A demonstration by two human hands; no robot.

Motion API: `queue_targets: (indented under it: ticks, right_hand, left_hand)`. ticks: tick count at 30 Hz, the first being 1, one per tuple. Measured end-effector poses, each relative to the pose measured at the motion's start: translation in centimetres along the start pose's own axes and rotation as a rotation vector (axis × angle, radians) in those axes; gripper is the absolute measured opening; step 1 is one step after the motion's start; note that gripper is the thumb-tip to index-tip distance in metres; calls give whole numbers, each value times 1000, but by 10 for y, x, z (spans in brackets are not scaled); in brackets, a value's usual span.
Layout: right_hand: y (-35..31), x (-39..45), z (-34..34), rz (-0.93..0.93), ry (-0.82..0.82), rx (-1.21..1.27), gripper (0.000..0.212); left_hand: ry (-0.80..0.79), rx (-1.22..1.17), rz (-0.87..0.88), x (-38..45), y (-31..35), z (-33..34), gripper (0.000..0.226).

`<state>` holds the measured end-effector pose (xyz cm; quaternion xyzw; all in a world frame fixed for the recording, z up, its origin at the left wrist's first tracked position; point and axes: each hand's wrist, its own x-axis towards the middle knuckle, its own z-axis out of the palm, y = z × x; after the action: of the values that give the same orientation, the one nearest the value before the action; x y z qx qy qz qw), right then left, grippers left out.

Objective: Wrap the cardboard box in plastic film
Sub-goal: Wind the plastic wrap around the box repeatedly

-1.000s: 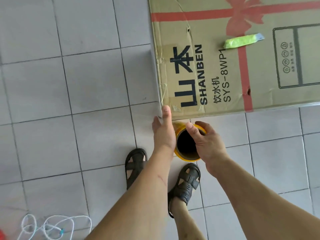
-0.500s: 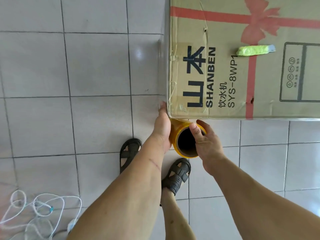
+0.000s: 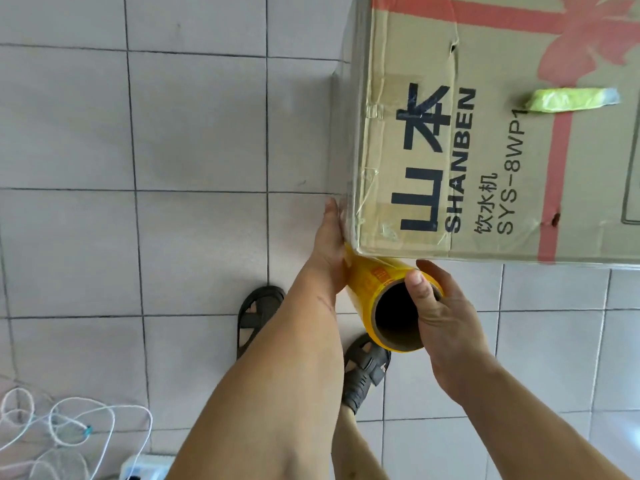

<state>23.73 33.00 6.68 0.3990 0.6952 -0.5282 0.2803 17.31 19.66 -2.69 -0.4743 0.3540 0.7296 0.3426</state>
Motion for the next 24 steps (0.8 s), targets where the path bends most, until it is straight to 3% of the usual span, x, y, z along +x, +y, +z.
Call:
queue_targets:
  ticks: [2, 9, 14, 17, 19, 22, 24]
  right_hand:
    - [5, 4, -1, -14, 6, -1, 66]
    - [-1, 3, -5, -53, -18, -35, 85]
    - [10, -3, -10, 21, -58, 191, 96]
    - [29, -11, -14, 85, -45, 282, 83]
    - [28, -15, -18, 114, -36, 328, 74]
    - [16, -10, -33, 62, -9, 211, 58]
    - [13, -2, -44, 22, 7, 120, 60]
  left_hand:
    - [-29, 28, 41, 12, -10, -4, 77]
    - [88, 33, 102, -33, -38, 3, 99]
    - [35, 516, 107, -83, -44, 18, 105]
    - [52, 639, 2, -85, -38, 27, 99]
    - [22, 592, -88, -85, -40, 31, 119]
    - [3, 492, -137, -87, -49, 36, 113]
    - [10, 508, -155, -89, -55, 44, 115]
